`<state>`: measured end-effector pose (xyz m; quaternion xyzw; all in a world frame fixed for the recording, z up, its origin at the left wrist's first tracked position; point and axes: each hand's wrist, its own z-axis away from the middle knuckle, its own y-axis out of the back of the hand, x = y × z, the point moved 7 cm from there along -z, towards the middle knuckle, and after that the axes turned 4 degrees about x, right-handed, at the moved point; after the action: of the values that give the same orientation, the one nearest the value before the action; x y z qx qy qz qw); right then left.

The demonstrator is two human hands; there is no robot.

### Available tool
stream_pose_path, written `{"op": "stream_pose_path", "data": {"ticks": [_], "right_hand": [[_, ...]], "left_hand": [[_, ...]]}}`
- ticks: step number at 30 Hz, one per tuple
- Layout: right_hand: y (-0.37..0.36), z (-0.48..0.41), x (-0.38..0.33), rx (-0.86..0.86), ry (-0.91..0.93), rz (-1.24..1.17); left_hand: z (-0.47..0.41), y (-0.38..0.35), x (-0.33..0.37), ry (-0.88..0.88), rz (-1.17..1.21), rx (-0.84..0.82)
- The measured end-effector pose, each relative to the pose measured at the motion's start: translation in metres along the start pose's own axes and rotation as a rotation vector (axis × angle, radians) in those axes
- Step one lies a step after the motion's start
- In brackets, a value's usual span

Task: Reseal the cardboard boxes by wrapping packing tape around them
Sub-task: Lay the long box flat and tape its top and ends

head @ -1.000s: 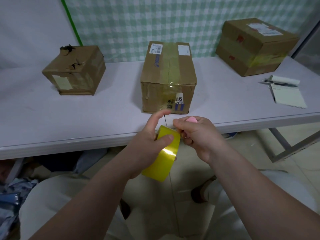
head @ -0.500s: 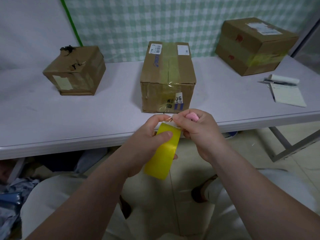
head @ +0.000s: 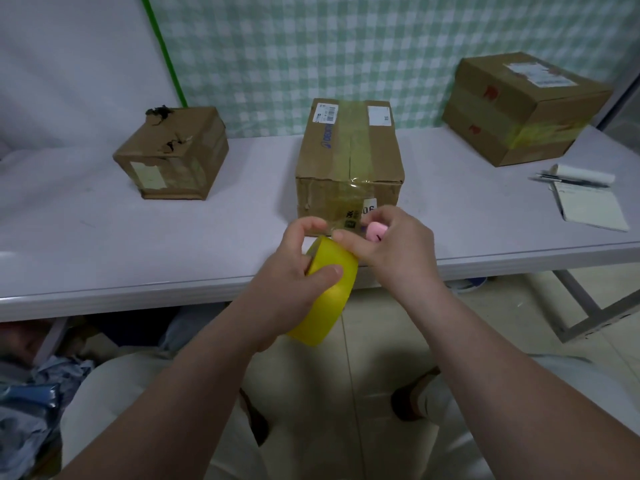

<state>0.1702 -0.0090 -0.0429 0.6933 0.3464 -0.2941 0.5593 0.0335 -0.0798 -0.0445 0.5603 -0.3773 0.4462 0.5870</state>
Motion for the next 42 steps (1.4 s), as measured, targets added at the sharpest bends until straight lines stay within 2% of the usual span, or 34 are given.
{"op": "stream_pose_path", "data": {"ticks": [5,10,13,16,20,23,25,28,30,33,36,39,42], "right_hand": [[-0.004,-0.011,0.023,-0.032,-0.069,0.063],[-0.004,-0.012,0.061,-0.102,-0.296,0.017],[0.009,-0.024,0.076,-0.094,-0.355,0.086],[0.026,-0.043,0.085,-0.028,-0.331,0.193],[0.038,-0.063,0.093,0.047,-0.317,0.229],[0.034,-0.071,0.097,-0.02,-0.261,0.347],[0.036,-0.072,0.094,0.0,-0.223,0.466],[0.055,-0.073,0.064,0.268,-0.081,0.361],[0.056,-0.074,0.035,0.341,0.124,0.221],[0.036,-0.081,0.002,0.186,0.336,0.142],[0.008,-0.086,-0.002,-0.025,0.38,0.214],[-0.002,-0.084,0.008,-0.073,0.359,0.121],[-0.002,-0.082,0.01,-0.036,0.362,0.077]], "left_hand": [[0.002,0.015,0.009,-0.06,-0.076,0.072],[-0.013,0.04,0.017,-0.192,-0.571,0.409],[-0.034,0.055,0.005,-0.105,-0.79,0.513],[-0.055,0.067,-0.008,-0.031,-0.919,0.549],[-0.072,0.069,-0.02,0.022,-0.998,0.518],[-0.078,0.064,-0.022,0.039,-0.98,0.454],[-0.079,0.063,-0.014,-0.013,-0.926,0.457],[-0.075,0.06,0.021,-0.254,-0.822,0.533],[-0.078,0.051,0.044,-0.411,-0.772,0.475],[-0.099,0.032,0.065,-0.576,-0.814,0.314],[-0.117,0.018,0.062,-0.577,-0.885,0.194],[-0.119,0.014,0.05,-0.555,-0.82,0.225],[-0.119,0.012,0.045,-0.657,-0.82,0.324]]}}
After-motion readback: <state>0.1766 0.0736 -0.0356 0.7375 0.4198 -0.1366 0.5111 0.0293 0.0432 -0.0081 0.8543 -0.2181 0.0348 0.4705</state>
